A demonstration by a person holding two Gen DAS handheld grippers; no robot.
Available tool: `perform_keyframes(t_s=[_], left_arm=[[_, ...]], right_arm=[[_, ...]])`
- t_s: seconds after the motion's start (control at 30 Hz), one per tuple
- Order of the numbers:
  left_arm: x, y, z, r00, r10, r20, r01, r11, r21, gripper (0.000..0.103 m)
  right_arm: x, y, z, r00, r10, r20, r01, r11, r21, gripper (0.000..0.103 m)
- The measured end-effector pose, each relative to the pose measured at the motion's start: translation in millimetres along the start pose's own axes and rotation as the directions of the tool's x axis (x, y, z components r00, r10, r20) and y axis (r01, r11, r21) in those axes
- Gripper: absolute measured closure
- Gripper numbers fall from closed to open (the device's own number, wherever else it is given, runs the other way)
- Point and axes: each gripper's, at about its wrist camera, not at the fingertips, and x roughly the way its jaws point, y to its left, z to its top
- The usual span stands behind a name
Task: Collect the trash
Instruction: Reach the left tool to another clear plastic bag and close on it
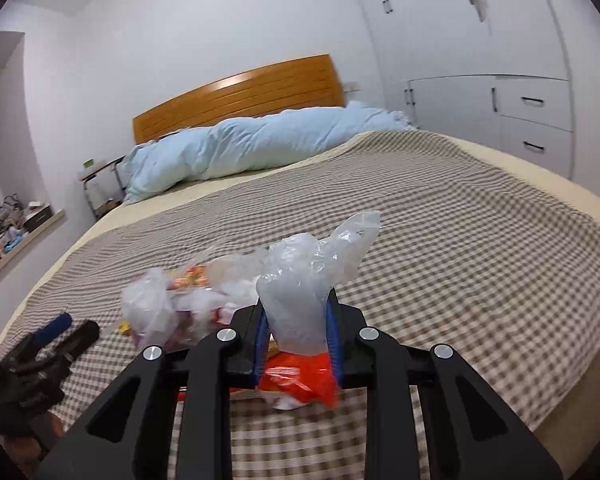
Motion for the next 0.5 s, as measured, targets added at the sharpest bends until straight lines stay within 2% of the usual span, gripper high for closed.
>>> perform_keyframes(t_s=[0.17,0.27,0.43,0.5], left_arm=[[8,-12,11,1.0,0.01,0.015,-0.011,0.999,0.046,0.008],[17,-13,16,1.0,-0.012,-0.002,0.012,0.999,0.032,0.008],[34,-17,17,1.0,-0.007,-0.022,0.008,0.999,0.031,0.008],[40,-22,16,0.999,0.019,-0.027,-0.018,0.998,0.053,0.017]], right_arm=[[2,-13,-2,1.0,-0.026,-0.004,0.026,1.0,0.013,0.079],[0,-15,-4,0.999,-0.043,0.003,0.043,0.999,0.006,0.079],[0,-25,-8,0.998,-0.061,-0.007,0.061,0.998,-0.004,0.079],[0,-29,-9,0.998,-0.064,-0.012,0.064,0.998,-0.004,0.079]])
